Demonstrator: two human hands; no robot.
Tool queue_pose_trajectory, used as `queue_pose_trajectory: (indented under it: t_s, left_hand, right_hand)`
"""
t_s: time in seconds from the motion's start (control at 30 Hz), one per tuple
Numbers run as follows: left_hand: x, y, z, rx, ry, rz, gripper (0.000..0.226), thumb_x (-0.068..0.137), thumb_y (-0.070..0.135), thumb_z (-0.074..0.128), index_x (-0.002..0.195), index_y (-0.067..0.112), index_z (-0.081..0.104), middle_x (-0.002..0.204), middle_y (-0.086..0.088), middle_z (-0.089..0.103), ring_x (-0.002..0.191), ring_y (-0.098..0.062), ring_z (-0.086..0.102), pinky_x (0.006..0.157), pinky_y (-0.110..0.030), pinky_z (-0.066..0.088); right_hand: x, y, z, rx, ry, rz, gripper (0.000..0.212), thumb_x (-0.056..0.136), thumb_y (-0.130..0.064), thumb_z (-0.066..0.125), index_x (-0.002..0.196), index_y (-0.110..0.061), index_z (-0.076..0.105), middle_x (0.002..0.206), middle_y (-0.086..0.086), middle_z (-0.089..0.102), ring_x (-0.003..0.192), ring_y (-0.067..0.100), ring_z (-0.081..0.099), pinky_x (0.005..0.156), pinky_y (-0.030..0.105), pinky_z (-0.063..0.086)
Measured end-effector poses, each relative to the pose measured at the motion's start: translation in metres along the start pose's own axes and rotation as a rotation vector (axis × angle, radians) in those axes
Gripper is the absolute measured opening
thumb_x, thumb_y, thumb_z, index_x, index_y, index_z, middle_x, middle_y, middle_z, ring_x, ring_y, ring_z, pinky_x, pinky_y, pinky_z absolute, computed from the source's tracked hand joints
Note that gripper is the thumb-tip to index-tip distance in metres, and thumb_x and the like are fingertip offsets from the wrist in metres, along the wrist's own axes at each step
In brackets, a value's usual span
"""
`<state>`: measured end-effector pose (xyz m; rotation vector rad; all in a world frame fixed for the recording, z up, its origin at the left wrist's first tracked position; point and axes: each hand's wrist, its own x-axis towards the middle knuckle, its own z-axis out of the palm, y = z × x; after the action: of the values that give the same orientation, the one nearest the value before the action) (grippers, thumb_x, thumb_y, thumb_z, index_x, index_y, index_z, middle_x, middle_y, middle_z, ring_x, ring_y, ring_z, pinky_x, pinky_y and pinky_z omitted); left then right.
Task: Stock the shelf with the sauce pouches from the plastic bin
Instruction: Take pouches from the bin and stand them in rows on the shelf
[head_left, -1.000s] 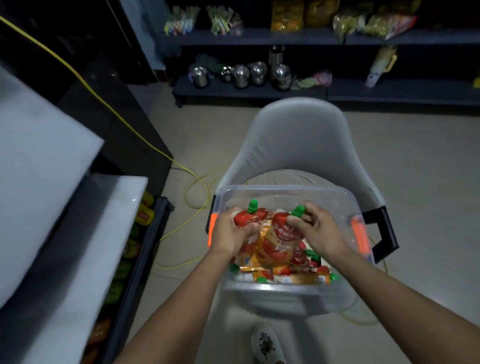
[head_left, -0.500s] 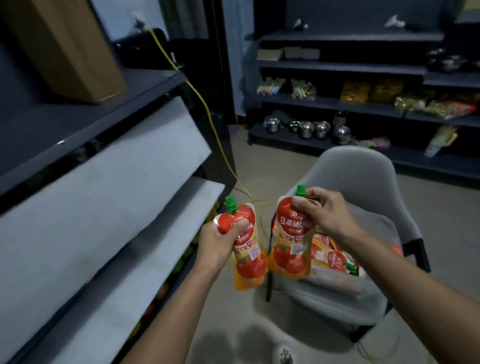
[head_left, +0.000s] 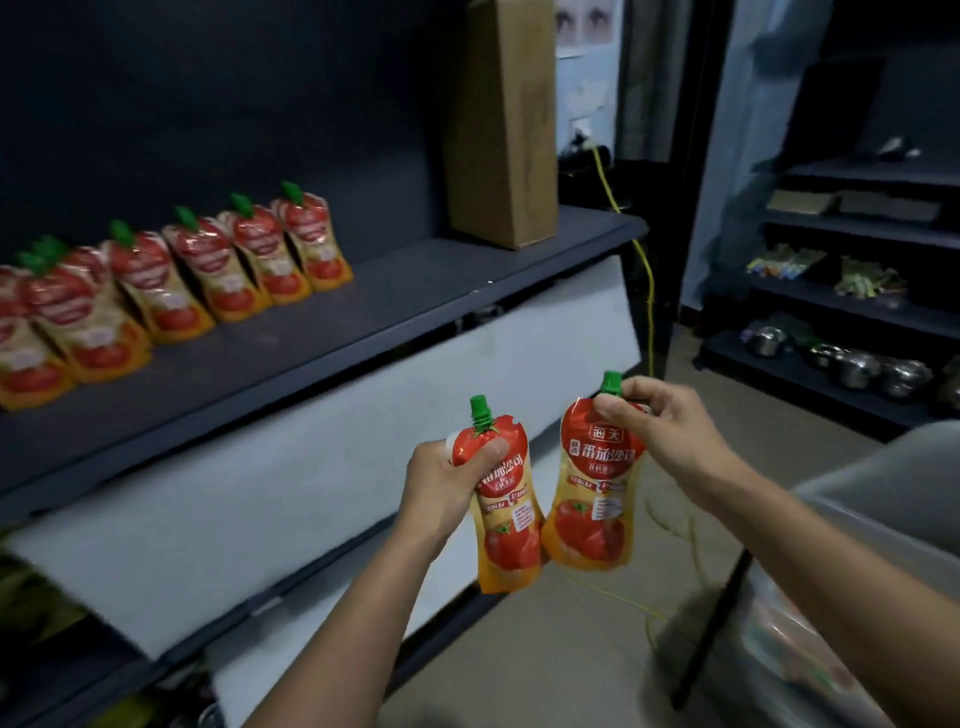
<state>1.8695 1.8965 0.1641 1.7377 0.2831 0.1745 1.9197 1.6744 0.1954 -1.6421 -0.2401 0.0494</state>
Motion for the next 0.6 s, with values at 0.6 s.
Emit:
queue_pose_trajectory:
  t_s: [0.6]
  left_hand:
    - [0.144, 0.083, -0.297, 0.213, 0.242, 0.316, 0.022, 0.079, 0.004, 0.077, 0.099, 0.008, 0.07, 0.091, 0.002, 0.074, 0.079, -0.002, 0.071, 0.067, -0.016, 0.056]
  right_hand:
    - [0.196, -0.097, 0.276, 0.081, -0.261, -0.298, 0.006, 0.085, -0.021, 0.067, 0.083, -0.016, 0.067, 0.073, -0.008, 0.073, 0.068, 0.003, 0.069, 0.054, 0.013, 0.049]
